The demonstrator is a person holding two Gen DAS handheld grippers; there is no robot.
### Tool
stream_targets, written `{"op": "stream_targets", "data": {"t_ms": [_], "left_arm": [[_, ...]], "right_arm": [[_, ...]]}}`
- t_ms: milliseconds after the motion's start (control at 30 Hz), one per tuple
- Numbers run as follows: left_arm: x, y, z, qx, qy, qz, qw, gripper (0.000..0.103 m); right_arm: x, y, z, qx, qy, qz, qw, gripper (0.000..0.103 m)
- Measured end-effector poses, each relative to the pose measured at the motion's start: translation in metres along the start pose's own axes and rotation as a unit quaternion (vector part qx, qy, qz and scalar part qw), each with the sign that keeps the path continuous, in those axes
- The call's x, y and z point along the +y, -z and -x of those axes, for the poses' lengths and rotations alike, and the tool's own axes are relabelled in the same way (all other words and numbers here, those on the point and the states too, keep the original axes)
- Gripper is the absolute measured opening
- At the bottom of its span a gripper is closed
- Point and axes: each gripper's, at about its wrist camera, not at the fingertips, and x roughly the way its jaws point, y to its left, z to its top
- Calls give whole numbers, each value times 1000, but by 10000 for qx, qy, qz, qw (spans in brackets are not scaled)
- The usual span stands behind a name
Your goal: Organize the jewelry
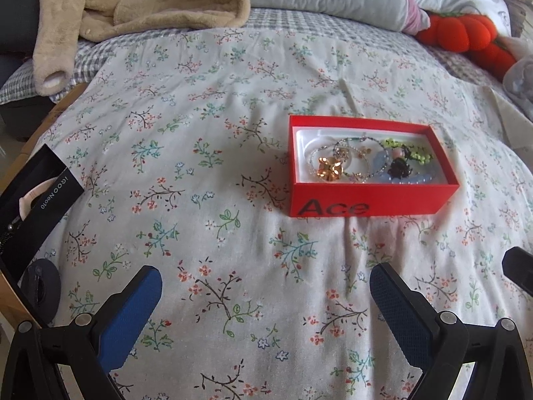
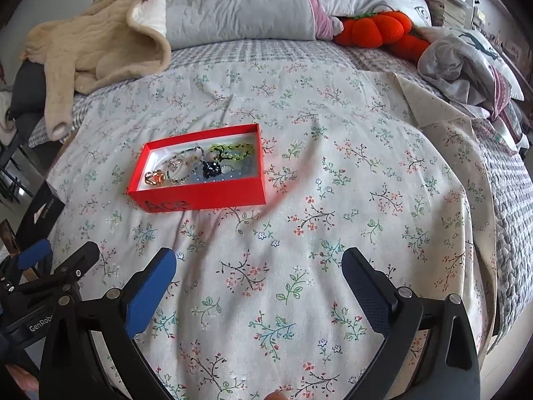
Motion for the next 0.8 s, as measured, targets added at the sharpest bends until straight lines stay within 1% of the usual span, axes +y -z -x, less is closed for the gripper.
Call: {"op": "stream_targets", "data": {"t_ms": [233, 400, 800], "left_arm": [[-1, 0, 0, 22, 7, 12, 10000, 103], [-1, 1, -1, 79, 98, 77, 9999, 103], [0, 1, -3, 89, 51, 66, 9999, 103]], "right_arm": [[1, 2, 0, 40, 46, 2, 10000, 101], [-1, 3, -4, 121, 116, -57, 9998, 101], [-1, 3, -5, 179, 151, -76, 9997, 101]]}}
